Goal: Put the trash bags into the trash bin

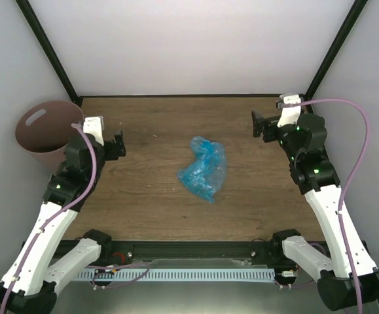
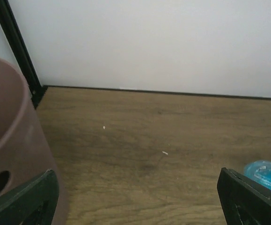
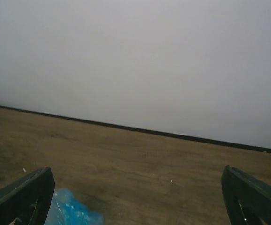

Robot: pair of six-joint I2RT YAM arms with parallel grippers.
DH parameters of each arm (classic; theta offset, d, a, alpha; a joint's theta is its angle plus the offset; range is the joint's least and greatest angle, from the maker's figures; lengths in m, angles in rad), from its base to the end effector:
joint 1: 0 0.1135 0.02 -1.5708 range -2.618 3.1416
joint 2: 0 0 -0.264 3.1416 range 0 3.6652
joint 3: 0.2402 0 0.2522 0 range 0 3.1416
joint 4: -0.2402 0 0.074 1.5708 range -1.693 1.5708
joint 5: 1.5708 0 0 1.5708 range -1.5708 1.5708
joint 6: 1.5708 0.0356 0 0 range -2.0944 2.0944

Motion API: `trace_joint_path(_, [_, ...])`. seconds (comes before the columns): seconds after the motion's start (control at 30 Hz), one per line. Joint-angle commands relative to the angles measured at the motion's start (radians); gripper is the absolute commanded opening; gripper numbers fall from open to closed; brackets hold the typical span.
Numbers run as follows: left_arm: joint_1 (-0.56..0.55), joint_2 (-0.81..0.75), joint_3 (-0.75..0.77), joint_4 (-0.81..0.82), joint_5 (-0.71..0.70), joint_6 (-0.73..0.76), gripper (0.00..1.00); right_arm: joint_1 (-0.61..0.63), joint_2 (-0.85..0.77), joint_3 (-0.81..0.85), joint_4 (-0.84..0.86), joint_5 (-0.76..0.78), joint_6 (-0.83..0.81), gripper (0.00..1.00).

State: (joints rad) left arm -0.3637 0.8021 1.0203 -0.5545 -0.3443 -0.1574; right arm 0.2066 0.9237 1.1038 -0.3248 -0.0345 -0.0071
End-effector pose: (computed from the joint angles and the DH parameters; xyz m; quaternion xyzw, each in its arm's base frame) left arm 0.1577 -0.0472 0.3794 -0.0159 0.8094 -0.0119 0.5870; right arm 0.1950 0.0421 0.4112 -0.0919 0.7507 0.0781 0.6495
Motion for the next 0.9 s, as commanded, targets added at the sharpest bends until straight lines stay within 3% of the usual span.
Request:
trace_joint_path(0.0, [0.012, 0.033, -0.061, 0.087, 0.109, -0.042, 0.93, -0.04, 0.002, -0.045, -0.011, -0.098, -0.027, 1.0])
trace_joint_path(0.2, [-0.08, 0.122, -0.123, 0.111, 0.216, -0.058, 0.81, -0.084, 0.005, -0.091, -0.143, -0.341, -0.201, 0.99])
trace_joint_path(0.4, [-0.29, 0.229, -0.189, 0.138, 0.313, -0.097, 0.61, -0.049, 0.039, -0.113, -0.345, -0.491, -0.429, 0.85])
trace_joint_path(0.6, [-0.491, 0.328, -0.282, 0.204, 0.361, -0.159, 0.65, 0.045, 0.044, -0.182, -0.468, -0.503, -0.599, 0.75])
trace_joint_path(0.87, [-0.585, 0.425, -0.409, 0.415, 0.412, -0.257, 0.78, 0.207, 0.078, -0.302, -0.472, -0.48, -0.666, 0.72])
